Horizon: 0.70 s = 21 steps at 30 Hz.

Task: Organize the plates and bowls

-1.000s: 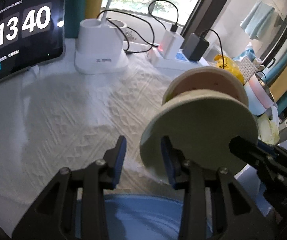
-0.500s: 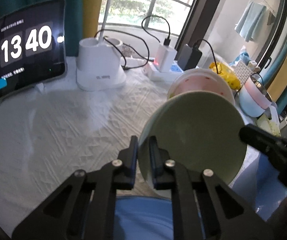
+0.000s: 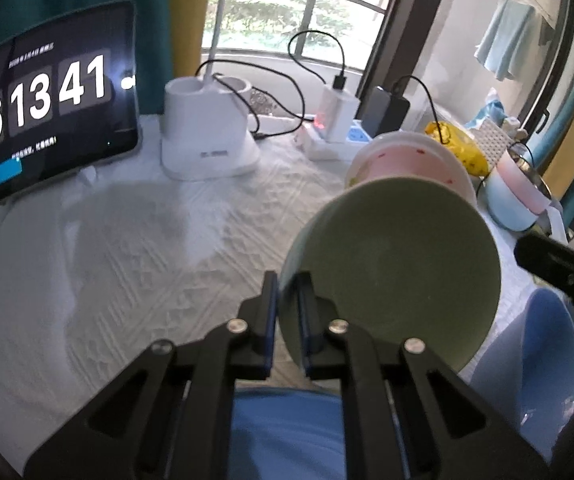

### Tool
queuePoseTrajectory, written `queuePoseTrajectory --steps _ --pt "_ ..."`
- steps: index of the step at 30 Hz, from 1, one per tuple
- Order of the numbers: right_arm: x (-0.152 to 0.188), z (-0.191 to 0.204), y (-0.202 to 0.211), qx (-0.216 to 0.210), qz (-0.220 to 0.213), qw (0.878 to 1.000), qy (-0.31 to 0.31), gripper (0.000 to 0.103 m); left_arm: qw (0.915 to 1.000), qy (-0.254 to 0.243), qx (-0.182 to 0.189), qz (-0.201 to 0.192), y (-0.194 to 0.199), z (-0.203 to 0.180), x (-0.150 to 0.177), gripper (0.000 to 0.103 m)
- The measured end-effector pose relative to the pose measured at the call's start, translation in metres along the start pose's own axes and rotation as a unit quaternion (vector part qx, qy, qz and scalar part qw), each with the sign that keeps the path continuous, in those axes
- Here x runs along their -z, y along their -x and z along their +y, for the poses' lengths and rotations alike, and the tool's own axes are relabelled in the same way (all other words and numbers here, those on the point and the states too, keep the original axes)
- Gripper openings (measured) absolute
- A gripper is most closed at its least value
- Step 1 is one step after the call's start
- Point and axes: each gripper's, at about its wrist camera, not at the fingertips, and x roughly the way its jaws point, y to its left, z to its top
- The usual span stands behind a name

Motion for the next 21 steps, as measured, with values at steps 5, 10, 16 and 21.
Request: queuePoseTrajectory --steps 5,10,16,21 --pt "0.001 -0.009 -0.014 0.009 0.029 0.999 -0.014 0.023 1.0 0.004 0.002 0.0 -0.001 0.003 0.001 0.01" --pt "0.0 -0.013 -0.01 -0.009 0.026 0.999 -0.035 0.023 1.0 0.003 0.0 0.001 -0.001 0.002 0.002 0.01" --pt "0.003 -0.002 -0.018 -0.032 0.051 0.998 -0.024 0.025 1.0 0.005 -0.001 0.004 -0.002 0.003 0.001 0.011" --pt "0.011 0.011 -0.046 -0.024 0.097 0.995 -0.006 0.028 0.9999 0.006 -0.003 0.013 -0.007 0.005 -0.001 0.013"
